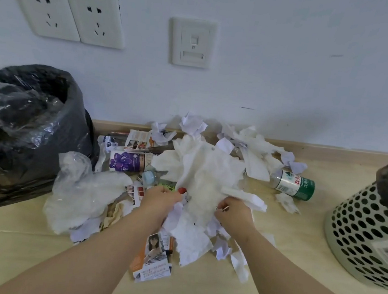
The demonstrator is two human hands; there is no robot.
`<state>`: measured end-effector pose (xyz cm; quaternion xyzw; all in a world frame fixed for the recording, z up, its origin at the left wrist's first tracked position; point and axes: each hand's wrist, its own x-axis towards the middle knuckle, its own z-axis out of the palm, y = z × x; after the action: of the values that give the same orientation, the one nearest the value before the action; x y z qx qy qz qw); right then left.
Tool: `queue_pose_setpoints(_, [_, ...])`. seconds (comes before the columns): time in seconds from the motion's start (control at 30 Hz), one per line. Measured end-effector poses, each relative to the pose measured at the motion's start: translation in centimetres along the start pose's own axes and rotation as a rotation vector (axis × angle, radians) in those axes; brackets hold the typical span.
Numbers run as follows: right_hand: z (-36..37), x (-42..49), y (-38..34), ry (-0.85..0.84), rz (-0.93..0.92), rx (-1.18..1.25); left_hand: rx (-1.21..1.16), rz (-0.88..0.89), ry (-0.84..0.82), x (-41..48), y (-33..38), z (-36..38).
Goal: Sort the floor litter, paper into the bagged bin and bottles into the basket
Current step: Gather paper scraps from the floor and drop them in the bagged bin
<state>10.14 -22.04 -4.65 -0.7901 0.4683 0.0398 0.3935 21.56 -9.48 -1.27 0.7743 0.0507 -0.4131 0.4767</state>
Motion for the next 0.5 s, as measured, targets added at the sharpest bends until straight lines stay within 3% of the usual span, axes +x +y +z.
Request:
queue_pose_setpoints(0.1, [-1.5,-1.0,-2.5,0.017,0.037,0.332,-0.059,0.032,0.013,-0.8,1.6,-0.3])
queue_pose_setpoints(0.23, [-3.0,-3.2,-6.6,-0.035,0.174,0.964,-0.185,0.139,0.064,-1.9,3.9,-0.9])
queue_pose_setpoints(0.3, [-3.0,-4.4,-8.8,-0.065,0.167,1.143,-0.282,0.136,0.048,-2.8,5.1,-1.1])
queue_pose_setpoints(0.5, [-1.2,-6.7,-14.2,0.056,0.012,1.066,-0.678,0.075,-0.068,-5.3,7.9,-1.8])
